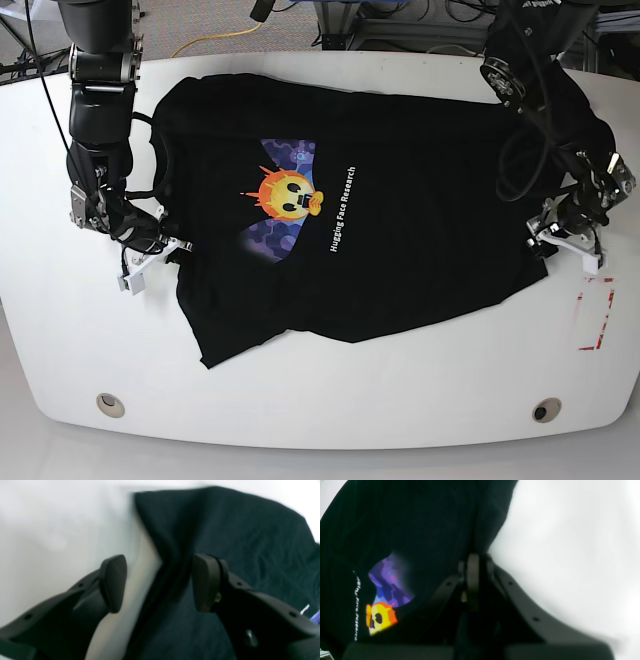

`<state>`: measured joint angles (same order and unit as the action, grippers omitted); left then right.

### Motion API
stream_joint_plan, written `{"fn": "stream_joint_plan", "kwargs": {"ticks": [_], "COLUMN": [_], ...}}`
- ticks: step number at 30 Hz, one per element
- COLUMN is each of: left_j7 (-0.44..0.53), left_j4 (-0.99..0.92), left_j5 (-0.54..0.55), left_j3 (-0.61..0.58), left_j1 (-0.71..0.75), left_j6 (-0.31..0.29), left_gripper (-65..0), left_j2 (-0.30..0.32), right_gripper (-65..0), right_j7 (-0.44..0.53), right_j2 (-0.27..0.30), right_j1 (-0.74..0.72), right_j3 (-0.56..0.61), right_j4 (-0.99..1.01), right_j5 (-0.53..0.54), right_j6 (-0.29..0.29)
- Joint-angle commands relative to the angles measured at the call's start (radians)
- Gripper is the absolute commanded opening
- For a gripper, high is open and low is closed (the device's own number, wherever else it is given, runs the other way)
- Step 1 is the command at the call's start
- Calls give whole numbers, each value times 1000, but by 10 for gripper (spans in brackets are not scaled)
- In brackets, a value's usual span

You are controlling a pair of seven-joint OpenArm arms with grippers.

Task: Fold the T-shirt properly
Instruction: 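Grasp the shirt's side edges with both grippers, then lift the side edges and fold them toward the shirt's collar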

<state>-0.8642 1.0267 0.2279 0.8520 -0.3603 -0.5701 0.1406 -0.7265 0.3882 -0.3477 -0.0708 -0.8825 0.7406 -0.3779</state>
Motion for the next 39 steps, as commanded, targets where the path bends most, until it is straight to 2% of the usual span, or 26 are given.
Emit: {"fn": "stream_joint_plan", "kwargs": {"ticks": [1,9,24,27,35,39], "left_j7": [9,4,4,4,6,6], "left_j4": [-16,-159,-237,-236,-236,-228], "left_j5": [41,130,146,146,146,146], "left_j3": [6,31,40,62,102,102], "left_j1": [-26,-35,-107,-121,-124,-124], "left_j6": [-15,-15,-15,-15,-15,-15], "left_gripper": [-262,-264,-268,-328,-542,-618], "left_j2": [15,60,64,63,61,61], "right_gripper": [-650,-650,-650,-650,-650,-650], "right_j7": [-11,-11,-11,-11,-11,-11], "right_j2": [13,13,13,13,13,13], "right_j1": [-17,-15,-15,-15,-15,-15], "right_j3": [-1,1,1,1,1,1], "right_j4": [-11,-11,-11,-11,-11,-10], "right_j5": [-8,-8,-8,-8,-8,-8], "right_j6": [4,4,6,6,7,7]}}
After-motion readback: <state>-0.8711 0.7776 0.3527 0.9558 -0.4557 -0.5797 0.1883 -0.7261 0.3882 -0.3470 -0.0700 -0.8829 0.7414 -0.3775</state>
